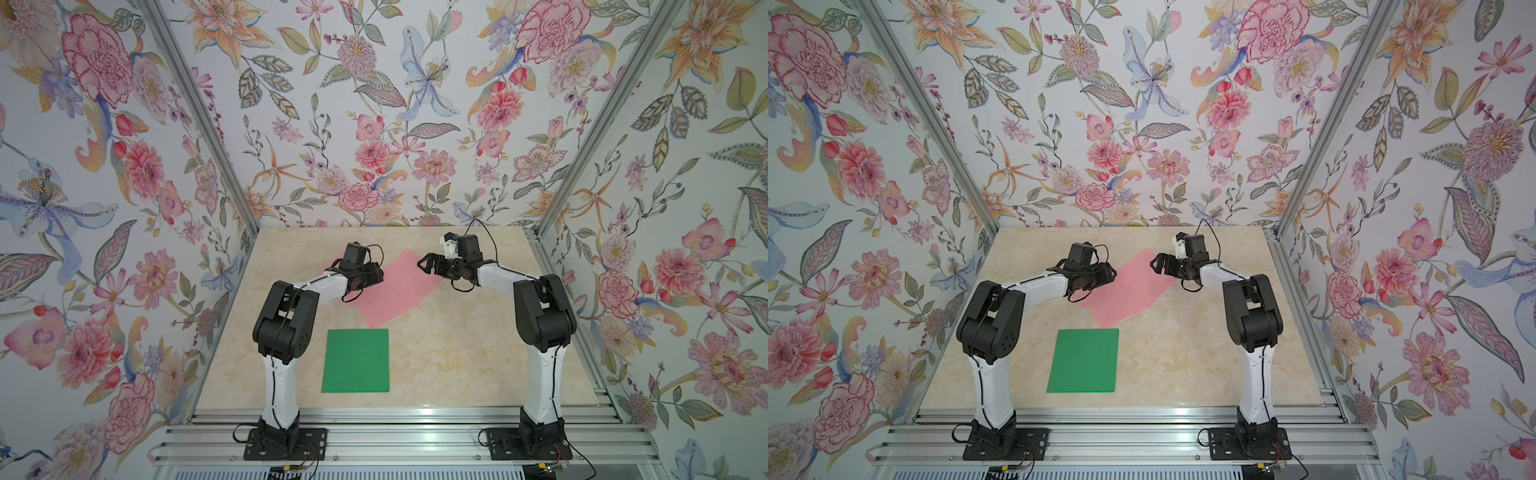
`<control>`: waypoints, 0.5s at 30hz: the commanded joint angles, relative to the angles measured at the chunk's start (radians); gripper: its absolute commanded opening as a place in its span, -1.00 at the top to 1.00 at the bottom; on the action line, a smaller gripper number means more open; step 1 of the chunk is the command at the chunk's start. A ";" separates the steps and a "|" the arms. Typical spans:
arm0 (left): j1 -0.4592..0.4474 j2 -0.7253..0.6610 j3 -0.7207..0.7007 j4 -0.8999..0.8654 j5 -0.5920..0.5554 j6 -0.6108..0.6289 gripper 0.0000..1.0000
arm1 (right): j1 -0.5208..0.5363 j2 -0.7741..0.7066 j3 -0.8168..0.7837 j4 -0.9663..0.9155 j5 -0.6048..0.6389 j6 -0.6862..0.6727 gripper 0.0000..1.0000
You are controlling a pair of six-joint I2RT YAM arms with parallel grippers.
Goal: Sort the scattered colored papers by color
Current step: Pick up the colored paper from the center of the board.
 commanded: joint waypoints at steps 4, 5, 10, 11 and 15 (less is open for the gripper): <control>-0.037 0.073 0.064 0.025 -0.022 -0.039 -0.21 | 0.002 0.034 0.003 -0.025 -0.003 0.004 -0.99; -0.040 0.076 0.070 0.025 -0.023 -0.043 -0.21 | 0.000 0.034 0.003 -0.026 -0.003 0.002 -0.99; -0.050 0.089 0.077 0.025 -0.030 -0.053 -0.21 | 0.000 0.040 0.002 -0.027 -0.006 0.002 -0.99; -0.053 0.093 0.079 0.025 -0.033 -0.055 -0.20 | 0.000 0.043 -0.001 -0.026 -0.009 0.003 -0.99; -0.061 0.106 0.088 0.026 -0.045 -0.076 -0.20 | 0.000 0.045 -0.006 -0.021 -0.013 0.005 -0.99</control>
